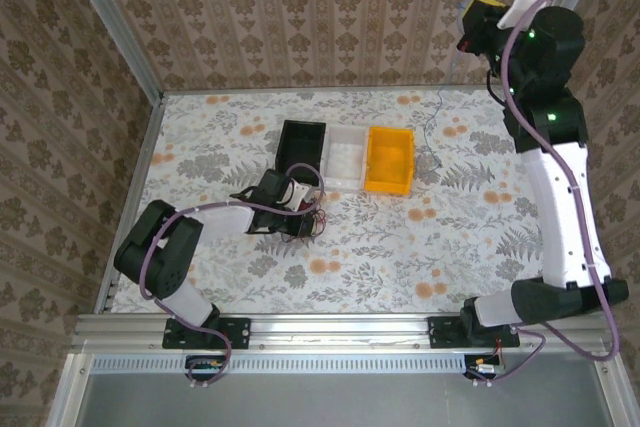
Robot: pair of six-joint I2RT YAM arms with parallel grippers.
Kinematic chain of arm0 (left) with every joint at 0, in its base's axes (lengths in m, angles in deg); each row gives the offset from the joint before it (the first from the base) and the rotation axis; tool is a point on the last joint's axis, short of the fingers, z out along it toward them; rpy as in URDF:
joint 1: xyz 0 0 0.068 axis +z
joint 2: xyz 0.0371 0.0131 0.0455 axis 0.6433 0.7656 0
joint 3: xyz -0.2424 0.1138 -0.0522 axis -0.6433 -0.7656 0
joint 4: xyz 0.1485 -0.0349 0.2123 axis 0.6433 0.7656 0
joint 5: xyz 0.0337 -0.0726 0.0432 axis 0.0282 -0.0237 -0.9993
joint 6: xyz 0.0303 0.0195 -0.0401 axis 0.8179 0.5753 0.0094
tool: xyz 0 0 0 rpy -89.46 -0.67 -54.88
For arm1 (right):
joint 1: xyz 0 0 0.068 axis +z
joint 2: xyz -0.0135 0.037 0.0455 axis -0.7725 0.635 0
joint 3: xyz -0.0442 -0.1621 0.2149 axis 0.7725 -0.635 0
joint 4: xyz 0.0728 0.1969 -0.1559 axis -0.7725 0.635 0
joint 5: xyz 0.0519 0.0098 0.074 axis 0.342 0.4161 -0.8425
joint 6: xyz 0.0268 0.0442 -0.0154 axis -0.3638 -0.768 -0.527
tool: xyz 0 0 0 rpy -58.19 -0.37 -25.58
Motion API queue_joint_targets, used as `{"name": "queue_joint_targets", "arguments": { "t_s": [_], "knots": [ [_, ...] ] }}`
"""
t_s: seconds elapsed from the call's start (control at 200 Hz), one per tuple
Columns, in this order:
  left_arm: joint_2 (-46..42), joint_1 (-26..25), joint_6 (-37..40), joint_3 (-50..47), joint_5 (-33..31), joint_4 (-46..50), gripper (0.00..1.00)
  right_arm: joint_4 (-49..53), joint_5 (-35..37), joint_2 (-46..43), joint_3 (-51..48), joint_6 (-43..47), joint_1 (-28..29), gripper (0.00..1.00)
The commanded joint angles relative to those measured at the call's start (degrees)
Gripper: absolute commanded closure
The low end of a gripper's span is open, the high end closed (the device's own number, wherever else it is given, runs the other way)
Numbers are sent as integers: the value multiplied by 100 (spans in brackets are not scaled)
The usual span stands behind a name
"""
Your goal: Untangle the cables
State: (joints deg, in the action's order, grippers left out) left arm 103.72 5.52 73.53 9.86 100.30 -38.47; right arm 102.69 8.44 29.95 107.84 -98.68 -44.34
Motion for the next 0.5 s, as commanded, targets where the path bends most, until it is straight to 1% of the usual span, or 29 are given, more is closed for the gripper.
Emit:
{"name": "queue_joint_targets", "arguments": {
  "t_s": [0.0,0.15,0.27,0.495],
  "knots": [
    [-20,-11,165,62,64,-164,100,-177,-84,143,481,226,91,100],
    [75,-11,149,75,-142,-175,100,-137,-122,412,1136,370,222,100],
    [168,-11,105,121,-168,-167,100,-74,-161,567,1460,433,320,100],
    [182,-17,70,96,-208,-186,100,106,-183,635,1530,497,412,100]
  ]
}}
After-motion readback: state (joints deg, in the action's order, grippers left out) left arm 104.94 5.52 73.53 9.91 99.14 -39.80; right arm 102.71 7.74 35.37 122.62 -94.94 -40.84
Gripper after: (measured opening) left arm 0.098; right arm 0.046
